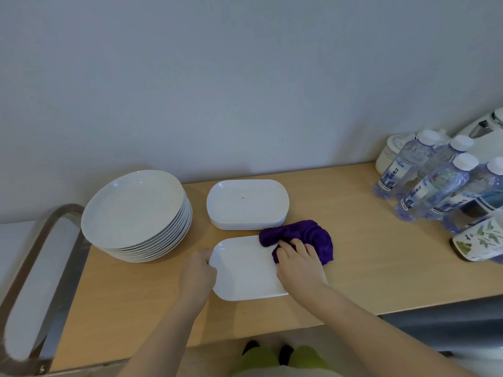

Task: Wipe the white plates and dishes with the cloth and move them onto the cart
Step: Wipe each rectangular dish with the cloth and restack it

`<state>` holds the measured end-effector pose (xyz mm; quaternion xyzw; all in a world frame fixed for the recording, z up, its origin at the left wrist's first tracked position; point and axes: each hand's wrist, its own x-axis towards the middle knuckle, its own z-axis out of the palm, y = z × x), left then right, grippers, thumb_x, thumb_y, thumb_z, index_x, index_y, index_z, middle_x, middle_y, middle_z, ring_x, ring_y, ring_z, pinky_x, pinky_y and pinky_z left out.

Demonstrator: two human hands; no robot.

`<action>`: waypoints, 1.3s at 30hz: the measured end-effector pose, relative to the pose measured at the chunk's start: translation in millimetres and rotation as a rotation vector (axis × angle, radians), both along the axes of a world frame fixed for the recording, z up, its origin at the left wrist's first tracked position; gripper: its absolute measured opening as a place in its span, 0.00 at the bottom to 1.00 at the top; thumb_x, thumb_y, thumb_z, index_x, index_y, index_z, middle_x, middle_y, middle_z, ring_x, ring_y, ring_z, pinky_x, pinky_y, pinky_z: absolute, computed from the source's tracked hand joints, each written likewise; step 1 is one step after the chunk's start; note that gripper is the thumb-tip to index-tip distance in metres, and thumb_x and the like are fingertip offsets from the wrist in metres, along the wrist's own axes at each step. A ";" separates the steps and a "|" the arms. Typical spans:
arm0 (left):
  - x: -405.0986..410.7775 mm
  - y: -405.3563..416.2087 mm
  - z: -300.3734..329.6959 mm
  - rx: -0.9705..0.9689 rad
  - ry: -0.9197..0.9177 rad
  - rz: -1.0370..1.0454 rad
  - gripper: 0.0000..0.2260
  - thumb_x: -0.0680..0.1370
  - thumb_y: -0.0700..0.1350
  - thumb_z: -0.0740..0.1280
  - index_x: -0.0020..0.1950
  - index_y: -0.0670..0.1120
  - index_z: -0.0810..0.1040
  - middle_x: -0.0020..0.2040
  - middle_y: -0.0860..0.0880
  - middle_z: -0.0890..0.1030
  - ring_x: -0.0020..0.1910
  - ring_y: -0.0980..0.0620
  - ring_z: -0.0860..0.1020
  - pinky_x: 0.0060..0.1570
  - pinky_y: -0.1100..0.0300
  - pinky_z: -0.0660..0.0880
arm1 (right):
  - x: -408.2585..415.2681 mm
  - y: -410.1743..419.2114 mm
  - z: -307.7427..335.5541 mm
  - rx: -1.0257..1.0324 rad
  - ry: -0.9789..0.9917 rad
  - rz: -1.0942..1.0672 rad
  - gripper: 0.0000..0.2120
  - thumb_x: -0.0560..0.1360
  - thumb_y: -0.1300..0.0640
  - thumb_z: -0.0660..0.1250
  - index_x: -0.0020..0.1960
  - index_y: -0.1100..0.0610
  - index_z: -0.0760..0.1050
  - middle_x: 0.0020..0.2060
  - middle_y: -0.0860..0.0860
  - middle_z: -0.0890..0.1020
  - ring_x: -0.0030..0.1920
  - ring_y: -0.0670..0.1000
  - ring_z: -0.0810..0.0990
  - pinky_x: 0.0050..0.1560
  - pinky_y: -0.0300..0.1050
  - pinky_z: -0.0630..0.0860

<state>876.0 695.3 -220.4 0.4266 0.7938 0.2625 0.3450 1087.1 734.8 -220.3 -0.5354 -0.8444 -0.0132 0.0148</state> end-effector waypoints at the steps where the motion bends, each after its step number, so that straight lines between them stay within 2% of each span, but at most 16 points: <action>1: 0.1 -0.4 0.9 0.000 0.006 -0.002 0.16 0.64 0.30 0.56 0.29 0.49 0.75 0.24 0.55 0.66 0.28 0.53 0.60 0.31 0.62 0.56 | -4.8 1.3 -1.4 -0.020 -0.007 -0.007 0.16 0.56 0.56 0.80 0.42 0.56 0.83 0.47 0.49 0.84 0.48 0.53 0.82 0.45 0.46 0.79; 3: -0.5 -0.5 0.6 -0.005 0.020 -0.010 0.13 0.65 0.30 0.55 0.36 0.42 0.78 0.26 0.53 0.65 0.29 0.52 0.60 0.33 0.59 0.56 | -14.6 1.2 -7.3 -0.075 0.003 -0.005 0.16 0.65 0.58 0.73 0.52 0.58 0.80 0.57 0.50 0.80 0.57 0.56 0.78 0.55 0.50 0.75; 4: -1.0 -0.1 0.0 -0.005 0.024 -0.011 0.13 0.65 0.30 0.55 0.38 0.39 0.77 0.28 0.52 0.65 0.30 0.52 0.60 0.33 0.58 0.56 | -18.5 0.3 -9.7 -0.084 -0.008 0.008 0.17 0.65 0.59 0.73 0.54 0.57 0.80 0.59 0.49 0.80 0.58 0.56 0.77 0.56 0.49 0.74; 7: -1.9 0.7 -0.9 -0.013 0.020 -0.001 0.14 0.65 0.30 0.55 0.37 0.42 0.78 0.29 0.50 0.68 0.31 0.51 0.62 0.34 0.58 0.57 | -23.5 1.2 -8.8 -0.130 0.025 0.053 0.19 0.51 0.57 0.80 0.42 0.54 0.83 0.49 0.47 0.84 0.47 0.51 0.82 0.45 0.44 0.79; 8: -1.7 0.9 -0.8 -0.021 0.016 -0.006 0.13 0.65 0.30 0.55 0.36 0.42 0.77 0.29 0.50 0.68 0.31 0.51 0.62 0.34 0.58 0.58 | -22.5 3.6 -10.1 -0.136 0.037 0.060 0.18 0.54 0.56 0.80 0.43 0.53 0.83 0.50 0.47 0.84 0.49 0.51 0.82 0.46 0.43 0.79; 10: -1.3 1.3 -0.2 -0.036 0.014 -0.025 0.12 0.65 0.30 0.55 0.35 0.42 0.75 0.28 0.49 0.68 0.30 0.51 0.63 0.34 0.58 0.58 | -16.1 9.5 -10.1 -0.156 0.054 0.094 0.14 0.71 0.54 0.70 0.56 0.55 0.80 0.63 0.47 0.77 0.62 0.51 0.75 0.58 0.45 0.73; 11: -1.6 1.4 -0.8 -0.037 0.005 -0.033 0.12 0.65 0.30 0.56 0.35 0.43 0.75 0.29 0.49 0.71 0.30 0.50 0.66 0.33 0.58 0.61 | -10.0 11.6 -12.7 -0.160 0.044 0.104 0.14 0.77 0.54 0.64 0.61 0.56 0.76 0.68 0.48 0.73 0.66 0.52 0.71 0.62 0.46 0.69; 12: -2.1 1.6 -1.6 -0.032 -0.002 -0.036 0.15 0.66 0.30 0.56 0.37 0.46 0.77 0.32 0.50 0.76 0.31 0.50 0.70 0.32 0.57 0.66 | -3.6 13.4 -12.7 -0.159 0.060 0.093 0.14 0.78 0.54 0.62 0.62 0.57 0.76 0.69 0.48 0.71 0.67 0.52 0.70 0.62 0.46 0.69; 15: -1.4 1.3 -1.1 -0.038 0.007 -0.018 0.21 0.69 0.31 0.58 0.50 0.54 0.79 0.42 0.54 0.81 0.40 0.50 0.79 0.37 0.55 0.76 | 15.8 12.1 -10.3 -0.147 0.089 -0.027 0.11 0.74 0.60 0.69 0.56 0.58 0.79 0.65 0.49 0.76 0.59 0.54 0.76 0.53 0.47 0.76; 18: 0.2 0.6 -0.1 -0.047 0.017 0.008 0.19 0.72 0.33 0.59 0.55 0.51 0.78 0.42 0.56 0.79 0.42 0.52 0.78 0.41 0.51 0.79 | 26.0 13.1 -15.0 -0.153 0.094 -0.032 0.16 0.76 0.68 0.62 0.63 0.62 0.73 0.67 0.53 0.72 0.59 0.57 0.72 0.57 0.50 0.73; 22: 1.2 -3.8 -1.0 -0.049 0.032 0.012 0.19 0.74 0.35 0.59 0.59 0.52 0.77 0.44 0.56 0.79 0.44 0.53 0.78 0.44 0.49 0.79 | 35.0 15.1 -16.4 -0.133 0.134 -0.102 0.18 0.74 0.72 0.60 0.62 0.62 0.72 0.59 0.54 0.75 0.56 0.56 0.71 0.56 0.48 0.71; 28: -1.2 -3.2 -2.1 -0.057 0.035 -0.004 0.16 0.76 0.38 0.61 0.61 0.52 0.76 0.44 0.54 0.80 0.44 0.54 0.78 0.43 0.50 0.79 | 52.1 14.5 -16.1 -0.102 0.184 -0.258 0.14 0.72 0.70 0.63 0.56 0.60 0.74 0.58 0.53 0.75 0.56 0.57 0.72 0.52 0.47 0.70; 31: -2.4 -2.5 -1.7 -0.053 0.036 -0.008 0.16 0.75 0.38 0.61 0.60 0.52 0.76 0.43 0.55 0.80 0.43 0.55 0.78 0.42 0.50 0.79 | 59.3 13.4 -19.7 -0.145 0.041 -0.269 0.16 0.76 0.64 0.59 0.63 0.54 0.69 0.66 0.48 0.68 0.62 0.51 0.67 0.57 0.43 0.66; 33: -3.1 -1.0 -0.7 -0.042 0.062 0.001 0.17 0.76 0.37 0.60 0.61 0.51 0.75 0.42 0.56 0.78 0.42 0.55 0.77 0.41 0.51 0.78 | 62.8 16.5 -21.0 -0.168 0.018 -0.258 0.16 0.77 0.60 0.58 0.64 0.52 0.67 0.66 0.45 0.66 0.63 0.49 0.66 0.59 0.41 0.63; 37: -3.5 13.8 7.0 0.078 0.153 -0.014 0.20 0.77 0.36 0.61 0.67 0.50 0.72 0.44 0.55 0.72 0.43 0.57 0.72 0.38 0.63 0.72 | 57.1 33.7 4.4 -0.221 0.063 -0.249 0.12 0.79 0.48 0.56 0.57 0.49 0.73 0.56 0.45 0.73 0.54 0.49 0.72 0.53 0.44 0.68; 39: -2.3 27.1 17.1 0.150 0.193 -0.059 0.20 0.78 0.36 0.60 0.68 0.50 0.72 0.47 0.54 0.74 0.43 0.59 0.72 0.37 0.67 0.68 | 50.8 47.0 25.8 -0.231 0.174 -0.277 0.11 0.80 0.49 0.55 0.48 0.52 0.74 0.47 0.46 0.77 0.45 0.50 0.75 0.46 0.46 0.72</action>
